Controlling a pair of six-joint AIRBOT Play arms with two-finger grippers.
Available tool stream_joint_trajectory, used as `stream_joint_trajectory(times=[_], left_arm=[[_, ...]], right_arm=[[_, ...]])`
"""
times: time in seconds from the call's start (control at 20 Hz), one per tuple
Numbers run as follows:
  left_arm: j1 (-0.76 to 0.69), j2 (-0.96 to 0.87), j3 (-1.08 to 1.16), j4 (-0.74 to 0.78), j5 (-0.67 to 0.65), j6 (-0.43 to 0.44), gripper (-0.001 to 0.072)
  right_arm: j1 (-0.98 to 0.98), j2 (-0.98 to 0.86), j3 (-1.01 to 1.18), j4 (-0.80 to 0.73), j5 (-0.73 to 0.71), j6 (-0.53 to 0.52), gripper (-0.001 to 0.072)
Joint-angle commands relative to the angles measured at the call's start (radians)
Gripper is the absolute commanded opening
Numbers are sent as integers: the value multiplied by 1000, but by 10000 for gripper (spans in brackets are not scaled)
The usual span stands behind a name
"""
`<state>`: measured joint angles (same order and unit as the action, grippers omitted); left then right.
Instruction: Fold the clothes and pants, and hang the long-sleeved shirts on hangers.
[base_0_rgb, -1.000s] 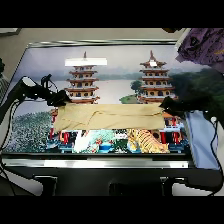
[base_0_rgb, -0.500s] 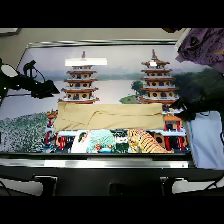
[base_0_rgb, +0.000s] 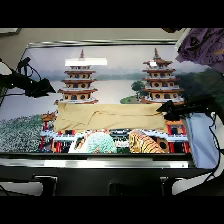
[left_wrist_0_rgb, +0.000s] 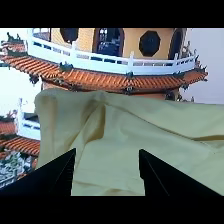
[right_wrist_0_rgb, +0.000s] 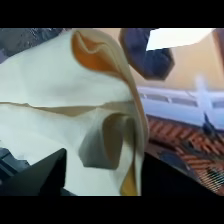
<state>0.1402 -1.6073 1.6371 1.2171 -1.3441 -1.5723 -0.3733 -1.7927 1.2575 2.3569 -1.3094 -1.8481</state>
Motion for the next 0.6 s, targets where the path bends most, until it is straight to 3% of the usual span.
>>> stream_joint_trajectory(times=[0.0, 0.05, 0.1, 0.15, 0.2, 0.25, 0.3, 0.55], left_arm=[[-3, 2, 1, 3, -2, -8, 466], [-8, 2, 1, 3, -3, -10, 464], [-17, 2, 1, 2, -4, -11, 454], [-28, 1, 0, -6, -2, -16, 450], [-48, -2, 0, -14, -1, -39, 350], [-76, -7, 0, -16, 2, -53, 114], [-114, -18, 0, -15, 9, -53, 18], [-364, -142, 0, -87, 116, -163, 17]], right_arm=[[65, -13, -1, -10, 67, -8, 271], [74, -9, 0, -10, 68, -8, 80], [74, 3, 0, -11, 71, -6, 29], [71, 30, 2, -25, 75, 13, 27], [70, 62, 8, -57, 76, 49, 27], [67, 104, 19, -114, 68, 100, 27], [66, 145, 33, -172, 50, 148, 27], [66, 341, 162, -453, -64, 345, 28]])
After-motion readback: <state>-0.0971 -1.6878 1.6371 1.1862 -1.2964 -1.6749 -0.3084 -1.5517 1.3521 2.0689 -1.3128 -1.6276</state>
